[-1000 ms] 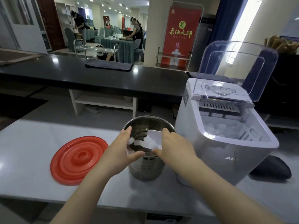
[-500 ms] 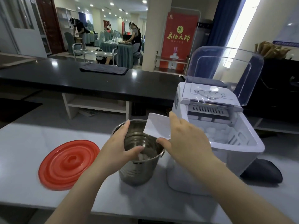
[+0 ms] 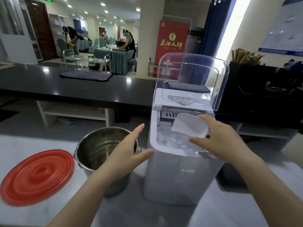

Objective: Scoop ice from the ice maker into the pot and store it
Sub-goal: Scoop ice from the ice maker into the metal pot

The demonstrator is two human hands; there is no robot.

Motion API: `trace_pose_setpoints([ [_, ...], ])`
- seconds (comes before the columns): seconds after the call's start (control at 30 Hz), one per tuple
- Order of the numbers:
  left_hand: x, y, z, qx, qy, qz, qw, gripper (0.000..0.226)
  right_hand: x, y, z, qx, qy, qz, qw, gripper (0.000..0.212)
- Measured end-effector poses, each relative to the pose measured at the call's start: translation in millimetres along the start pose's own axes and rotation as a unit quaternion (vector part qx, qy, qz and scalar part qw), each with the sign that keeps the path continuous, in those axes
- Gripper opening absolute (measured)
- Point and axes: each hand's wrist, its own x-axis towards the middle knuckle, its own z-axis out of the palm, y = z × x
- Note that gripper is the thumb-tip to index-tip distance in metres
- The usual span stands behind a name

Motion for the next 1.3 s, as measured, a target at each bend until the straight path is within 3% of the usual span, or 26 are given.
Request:
trace_pose_setpoints([
  [0.2,25.6,24.3,20.7,0.027,-0.016,-0.003,0.999,0.09,23.5,34.3,1.0,-0.106,-0.061,-0.01,0.992,0.087],
  [0.47,39.1,34.4,33.5,0.058,-0.046,-0.028,0.997,0.099,46.0,28.1,2.0,-0.26,-0.129,-0.144,0.946,0.07],
  [0.63,40.8,34.9,36.6,0.035,-0.036,-0.021,0.999,0.087,54.8,24.6,34.9,-0.183,-0.164,-0.18,0.953,0.062],
  [0.87,41.7,27.2,37.3,0.028,-0.04,-0.049,0.998,0.1,63.8,20.6,52.6,-0.063,-0.204,-0.18,0.96,0.062],
  [1.3,40.5,27.8,36.7,0.029,-0.037,-0.041,0.998,0.1,54.7,21.8,38.7,-0.012,-0.205,-0.115,0.972,0.072],
])
